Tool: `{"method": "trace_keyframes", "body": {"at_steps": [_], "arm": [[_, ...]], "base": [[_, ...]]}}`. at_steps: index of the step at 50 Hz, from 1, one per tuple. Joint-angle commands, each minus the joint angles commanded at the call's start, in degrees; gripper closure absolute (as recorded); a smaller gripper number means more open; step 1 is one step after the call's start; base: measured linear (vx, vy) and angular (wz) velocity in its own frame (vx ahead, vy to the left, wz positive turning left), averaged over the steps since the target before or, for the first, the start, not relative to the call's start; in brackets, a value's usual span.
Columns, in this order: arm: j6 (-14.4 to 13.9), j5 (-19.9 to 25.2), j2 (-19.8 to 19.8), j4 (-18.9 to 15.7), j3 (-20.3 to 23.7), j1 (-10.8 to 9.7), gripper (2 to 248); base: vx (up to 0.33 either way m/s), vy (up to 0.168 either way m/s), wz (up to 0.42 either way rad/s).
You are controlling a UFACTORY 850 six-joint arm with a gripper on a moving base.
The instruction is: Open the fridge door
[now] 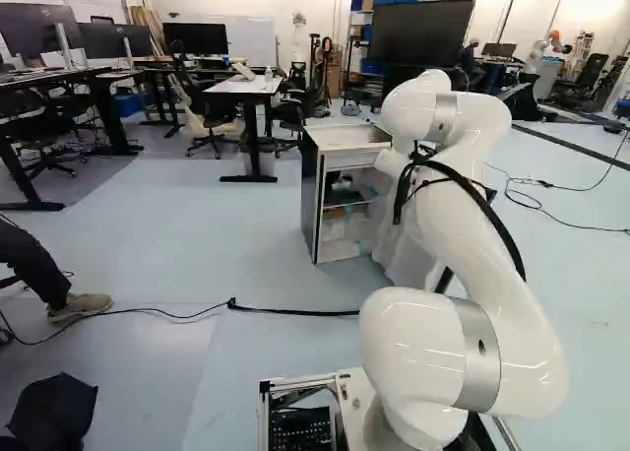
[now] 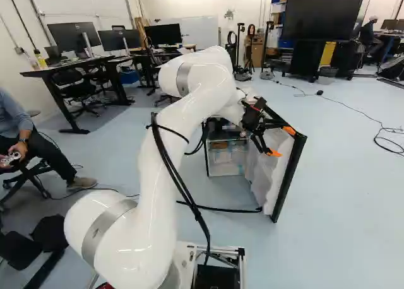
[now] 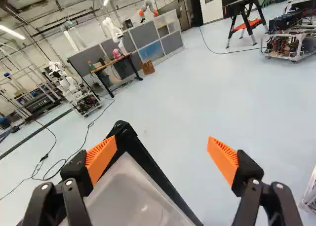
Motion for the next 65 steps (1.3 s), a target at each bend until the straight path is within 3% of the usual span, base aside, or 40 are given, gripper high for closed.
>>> {"method": "trace_keyframes", "body": {"at_steps": [7, 14, 65], "arm": [[0.0, 0.0, 0.1, -0.4, 0.2, 0.1, 3], [0.0, 0.0, 0.8, -2.9, 1.7, 0.8, 3], [0.0, -2.4, 11.7, -32.0, 22.9, 8.9, 3]], "base": [[0.0, 0.0, 0.0], [0.0, 0.0, 0.0], [0.0, 0.0, 0.0]]}}
